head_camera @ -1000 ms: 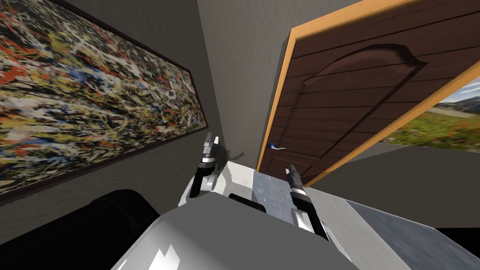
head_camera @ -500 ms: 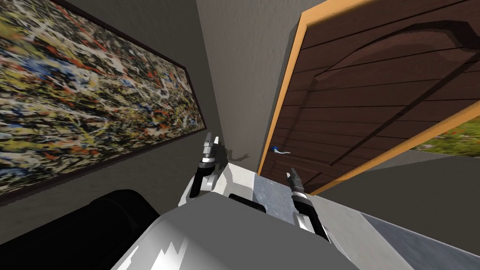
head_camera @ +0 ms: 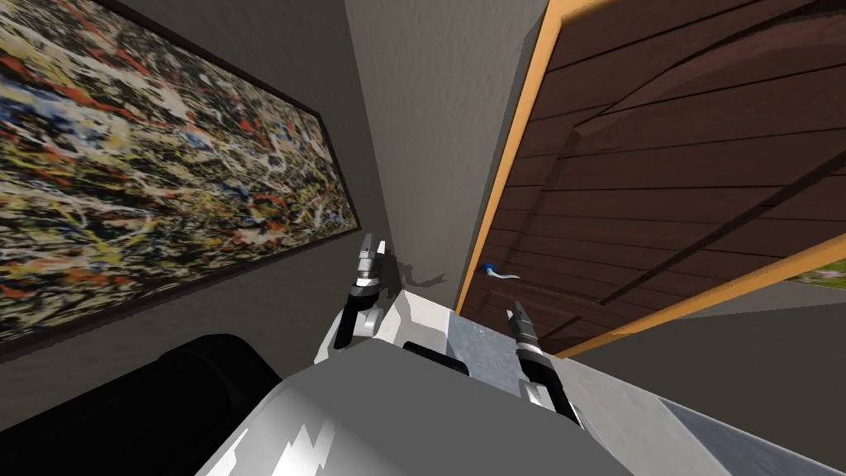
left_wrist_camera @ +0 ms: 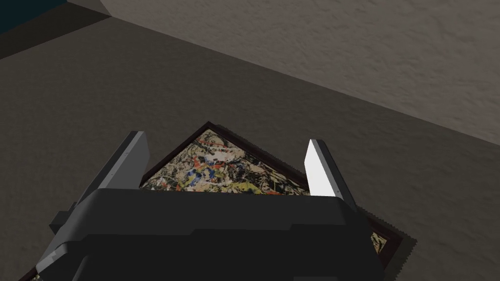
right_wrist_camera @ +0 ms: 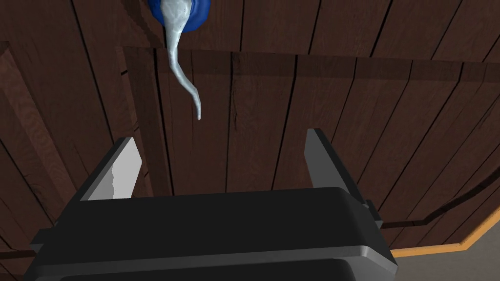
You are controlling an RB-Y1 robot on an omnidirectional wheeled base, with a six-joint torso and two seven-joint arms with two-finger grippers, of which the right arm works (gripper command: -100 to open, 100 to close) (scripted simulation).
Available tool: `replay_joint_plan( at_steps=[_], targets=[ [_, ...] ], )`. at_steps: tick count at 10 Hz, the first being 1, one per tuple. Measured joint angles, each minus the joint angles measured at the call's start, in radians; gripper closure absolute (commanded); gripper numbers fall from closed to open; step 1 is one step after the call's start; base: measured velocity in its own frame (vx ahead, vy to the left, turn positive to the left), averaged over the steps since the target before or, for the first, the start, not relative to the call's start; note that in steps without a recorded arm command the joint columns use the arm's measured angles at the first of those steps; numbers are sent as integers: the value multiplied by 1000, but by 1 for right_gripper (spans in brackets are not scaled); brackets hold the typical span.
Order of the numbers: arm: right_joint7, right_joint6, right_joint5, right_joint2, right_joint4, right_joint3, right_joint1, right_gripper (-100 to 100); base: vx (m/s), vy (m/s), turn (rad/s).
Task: Pull the door open
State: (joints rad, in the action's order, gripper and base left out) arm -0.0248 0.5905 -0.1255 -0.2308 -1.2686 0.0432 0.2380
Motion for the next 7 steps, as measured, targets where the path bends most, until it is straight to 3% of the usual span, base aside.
replay_joint_plan(
  at_steps=[3, 6, 7],
  targets=[
    [-7, -3, -4, -4, 44, 5, -10, -100, 133, -25, 33],
    [-17, 11, -9, -14, 109, 9, -26, -100, 138, -20, 36],
    [-19, 11, -10, -15, 111, 10, -26, -100, 142, 42, 163]
  ],
)
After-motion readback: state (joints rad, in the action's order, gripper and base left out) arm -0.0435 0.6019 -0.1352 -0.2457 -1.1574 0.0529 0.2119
